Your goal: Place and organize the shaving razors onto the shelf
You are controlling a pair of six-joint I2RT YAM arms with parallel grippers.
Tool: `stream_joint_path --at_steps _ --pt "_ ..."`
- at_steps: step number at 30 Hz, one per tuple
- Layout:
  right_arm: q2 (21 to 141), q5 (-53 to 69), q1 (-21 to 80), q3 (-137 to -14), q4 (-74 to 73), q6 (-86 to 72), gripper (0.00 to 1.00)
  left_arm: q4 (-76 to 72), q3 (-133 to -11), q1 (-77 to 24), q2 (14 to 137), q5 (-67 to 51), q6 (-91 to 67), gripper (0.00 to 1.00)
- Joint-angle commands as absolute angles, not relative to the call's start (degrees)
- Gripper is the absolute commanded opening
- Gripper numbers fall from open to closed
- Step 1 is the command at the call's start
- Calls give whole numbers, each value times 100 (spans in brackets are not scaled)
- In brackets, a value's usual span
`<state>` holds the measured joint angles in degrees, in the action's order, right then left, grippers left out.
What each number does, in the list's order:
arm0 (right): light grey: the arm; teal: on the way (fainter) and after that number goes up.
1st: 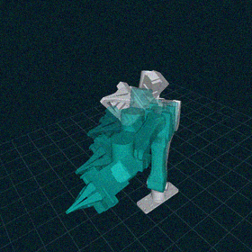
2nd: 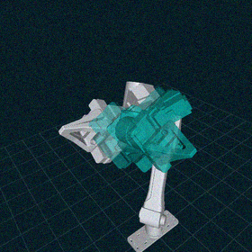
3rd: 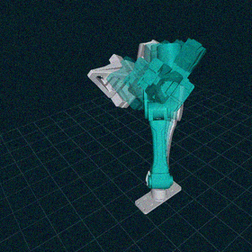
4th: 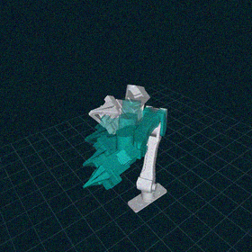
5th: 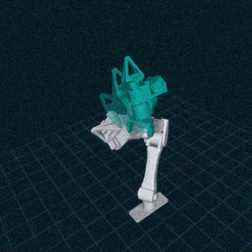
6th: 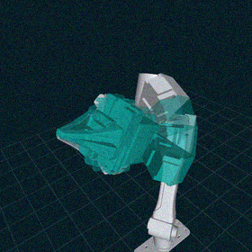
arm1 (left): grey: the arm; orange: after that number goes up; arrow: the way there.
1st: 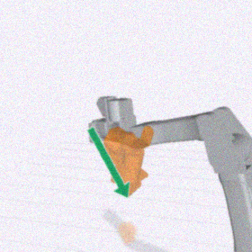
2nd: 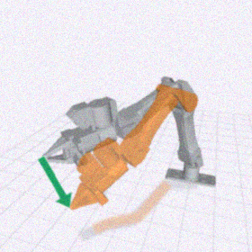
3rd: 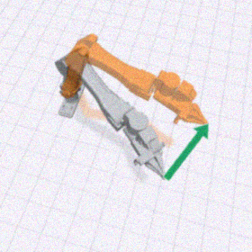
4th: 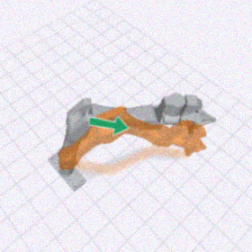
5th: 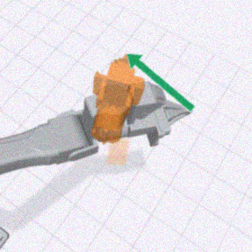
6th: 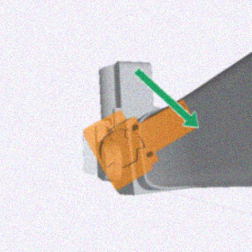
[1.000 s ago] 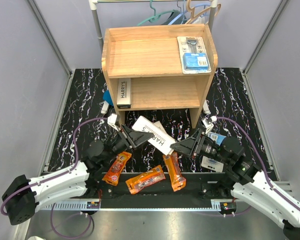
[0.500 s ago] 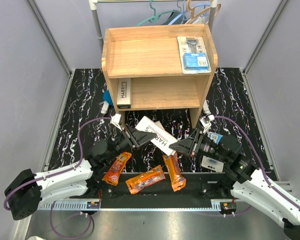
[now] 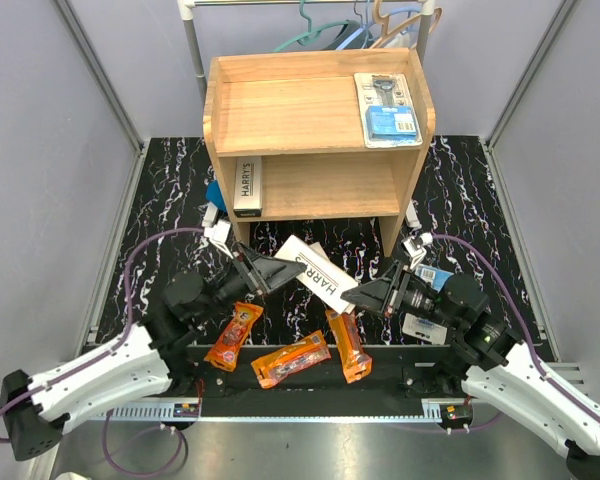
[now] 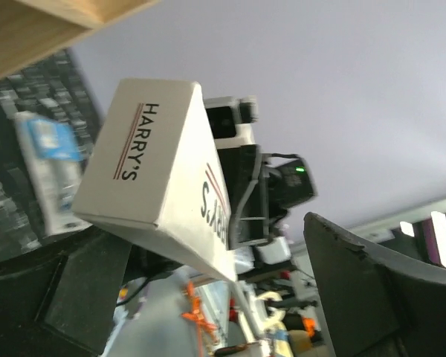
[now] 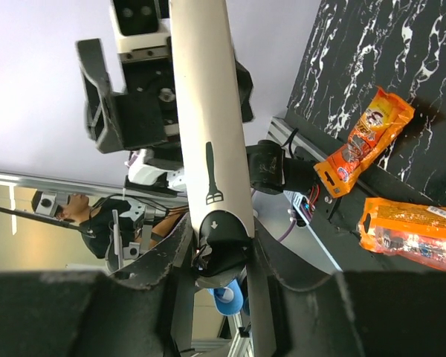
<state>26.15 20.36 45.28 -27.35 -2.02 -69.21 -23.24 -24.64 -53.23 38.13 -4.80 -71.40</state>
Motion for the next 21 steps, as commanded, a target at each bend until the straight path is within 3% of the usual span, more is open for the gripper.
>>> stream_joint_path --at_steps 1,5,7,10,21 --pt "2619 1916 4535 -2830 -141 -6873 23 820 -3514 -5344 3463 681 -6276 99" --pt "2698 1916 4535 -2865 -132 -6847 23 3923 -4628 -5344 3550 1931 -6275 99" --pt "2742 1916 4535 -2874 -106 -6847 23 5745 -5017 -5352 3708 2755 -7063 99" --pt "2803 1898 4535 -2909 -105 -6820 22 6764 -5440 -5344 3885 3241 -7383 99" --pt "3243 1319 4535 -3330 121 -6689 20 7199 -5467 -5344 3455 3657 -7506 99"
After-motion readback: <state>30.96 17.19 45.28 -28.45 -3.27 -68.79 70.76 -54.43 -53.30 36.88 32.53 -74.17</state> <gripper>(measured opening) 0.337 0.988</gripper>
